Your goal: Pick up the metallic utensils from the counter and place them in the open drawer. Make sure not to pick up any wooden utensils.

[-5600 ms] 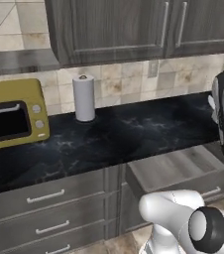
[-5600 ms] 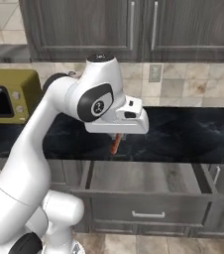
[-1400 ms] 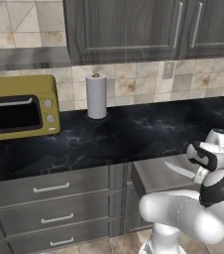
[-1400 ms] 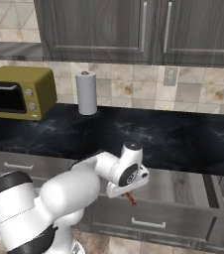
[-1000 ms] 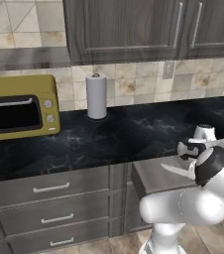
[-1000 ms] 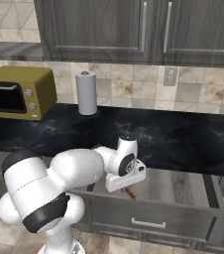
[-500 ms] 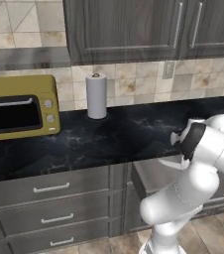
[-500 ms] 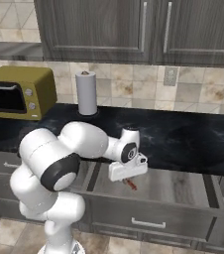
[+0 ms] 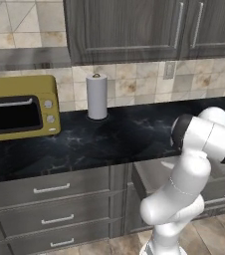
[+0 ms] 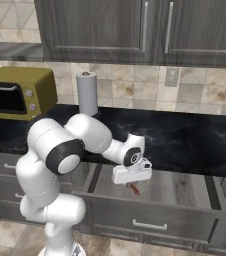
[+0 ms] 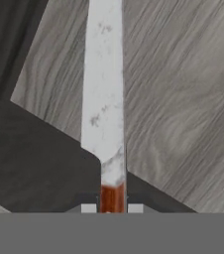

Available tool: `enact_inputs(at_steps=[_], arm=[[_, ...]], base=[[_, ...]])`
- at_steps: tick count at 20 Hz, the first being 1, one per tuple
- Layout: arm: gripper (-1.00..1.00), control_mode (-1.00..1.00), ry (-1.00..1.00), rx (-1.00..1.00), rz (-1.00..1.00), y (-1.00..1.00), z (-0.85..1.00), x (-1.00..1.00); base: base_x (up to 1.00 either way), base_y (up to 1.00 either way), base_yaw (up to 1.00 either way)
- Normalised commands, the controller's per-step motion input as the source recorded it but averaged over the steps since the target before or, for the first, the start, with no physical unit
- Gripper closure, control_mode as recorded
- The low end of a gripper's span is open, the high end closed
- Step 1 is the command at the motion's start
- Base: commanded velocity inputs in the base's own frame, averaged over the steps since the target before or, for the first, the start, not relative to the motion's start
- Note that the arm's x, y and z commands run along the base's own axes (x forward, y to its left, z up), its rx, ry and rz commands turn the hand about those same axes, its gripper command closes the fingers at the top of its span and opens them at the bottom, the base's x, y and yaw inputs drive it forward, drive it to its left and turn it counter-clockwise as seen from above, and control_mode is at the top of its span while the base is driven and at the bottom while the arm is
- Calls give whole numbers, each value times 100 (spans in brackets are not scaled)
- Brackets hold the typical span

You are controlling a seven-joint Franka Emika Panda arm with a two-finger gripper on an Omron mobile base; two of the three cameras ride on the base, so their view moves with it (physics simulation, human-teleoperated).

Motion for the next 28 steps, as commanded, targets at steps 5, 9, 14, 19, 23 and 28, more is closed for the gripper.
enact_inputs(at_steps=[5,9,14,19,23,28], arm=[[100,-100,-1,3,-5,-3,-29,0],[100,-100,-5,2,-2,0,-20,0],[100,-100,-5,2,0,0,-24,0],[100,-100,-5,1,0,0,-23,0],[100,-100,-1,0,-1,0,-6,21],[100,-100,0,0,-2,0,-16,18]], base=[[0,0,0],[0,0,0],[0,0,0],[0,0,0],[0,0,0],[0,0,0]])
